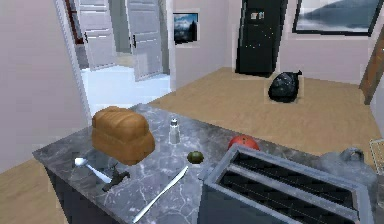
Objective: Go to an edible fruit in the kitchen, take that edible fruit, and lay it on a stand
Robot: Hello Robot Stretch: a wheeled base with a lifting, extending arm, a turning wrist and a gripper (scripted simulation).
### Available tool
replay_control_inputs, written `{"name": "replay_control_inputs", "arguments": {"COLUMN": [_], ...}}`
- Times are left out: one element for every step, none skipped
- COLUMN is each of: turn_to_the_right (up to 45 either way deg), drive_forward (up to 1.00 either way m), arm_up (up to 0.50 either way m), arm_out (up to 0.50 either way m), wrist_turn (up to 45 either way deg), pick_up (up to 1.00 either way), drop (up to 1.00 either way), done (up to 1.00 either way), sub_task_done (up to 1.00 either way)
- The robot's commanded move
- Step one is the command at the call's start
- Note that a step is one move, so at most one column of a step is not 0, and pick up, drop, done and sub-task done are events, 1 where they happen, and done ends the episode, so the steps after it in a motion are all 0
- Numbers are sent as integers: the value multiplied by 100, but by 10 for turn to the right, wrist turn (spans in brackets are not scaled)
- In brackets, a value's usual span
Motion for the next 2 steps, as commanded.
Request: {"name": "replay_control_inputs", "arguments": {"turn_to_the_right": [0, 0], "drive_forward": [0, 0], "arm_up": [38, 0], "arm_out": [0, 40], "wrist_turn": [0, 0], "pick_up": [0, 0], "drop": [0, 0], "done": [0, 0], "sub_task_done": [0, 0]}}
